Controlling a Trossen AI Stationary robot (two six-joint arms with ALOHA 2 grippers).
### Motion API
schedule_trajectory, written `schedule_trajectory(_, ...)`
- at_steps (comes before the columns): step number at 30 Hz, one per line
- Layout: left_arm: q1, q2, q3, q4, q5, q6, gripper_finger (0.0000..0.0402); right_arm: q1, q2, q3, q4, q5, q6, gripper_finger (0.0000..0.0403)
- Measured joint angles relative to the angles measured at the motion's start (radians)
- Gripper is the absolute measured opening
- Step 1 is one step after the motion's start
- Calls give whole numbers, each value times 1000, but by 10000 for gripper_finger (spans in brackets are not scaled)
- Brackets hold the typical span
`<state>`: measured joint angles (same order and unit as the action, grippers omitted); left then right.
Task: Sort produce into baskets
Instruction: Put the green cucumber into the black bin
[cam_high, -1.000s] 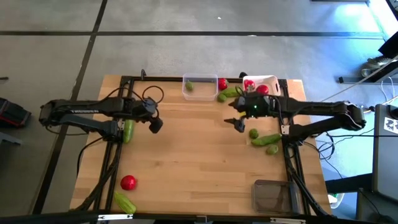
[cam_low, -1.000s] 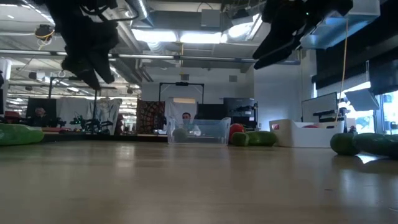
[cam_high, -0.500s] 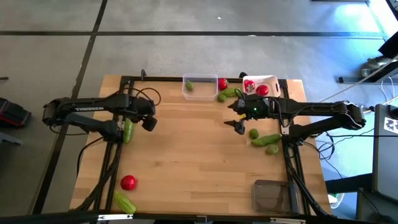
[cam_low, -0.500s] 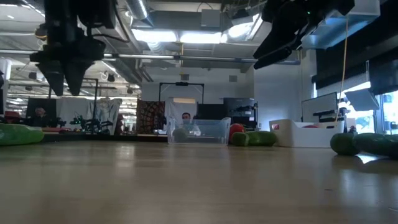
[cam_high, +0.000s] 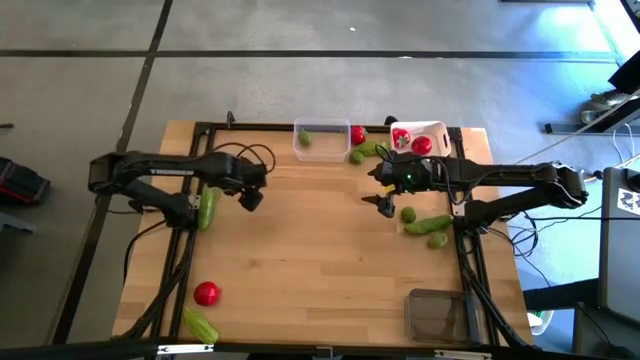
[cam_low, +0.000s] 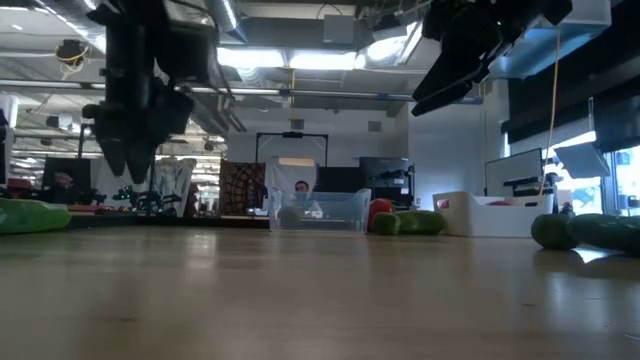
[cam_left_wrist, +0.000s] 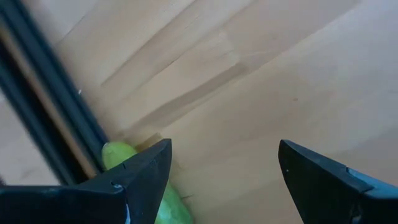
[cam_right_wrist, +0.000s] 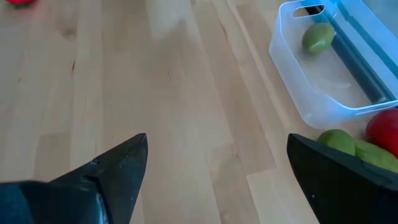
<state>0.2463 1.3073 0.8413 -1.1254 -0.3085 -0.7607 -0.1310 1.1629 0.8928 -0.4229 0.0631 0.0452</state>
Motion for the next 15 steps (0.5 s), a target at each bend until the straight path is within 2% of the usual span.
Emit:
schedule_trajectory(7, 45, 103, 0, -125, 22, -99, 290, 0, 0, 0, 1, 0, 1, 363)
schedule_trajectory(11, 63, 158, 0, -169, 27, -95, 290, 0, 0, 0, 2, 0, 2, 363)
schedule_trajectory(15, 87, 207, 0, -201, 80, -57, 290, 0, 0, 0, 1, 0, 2, 363)
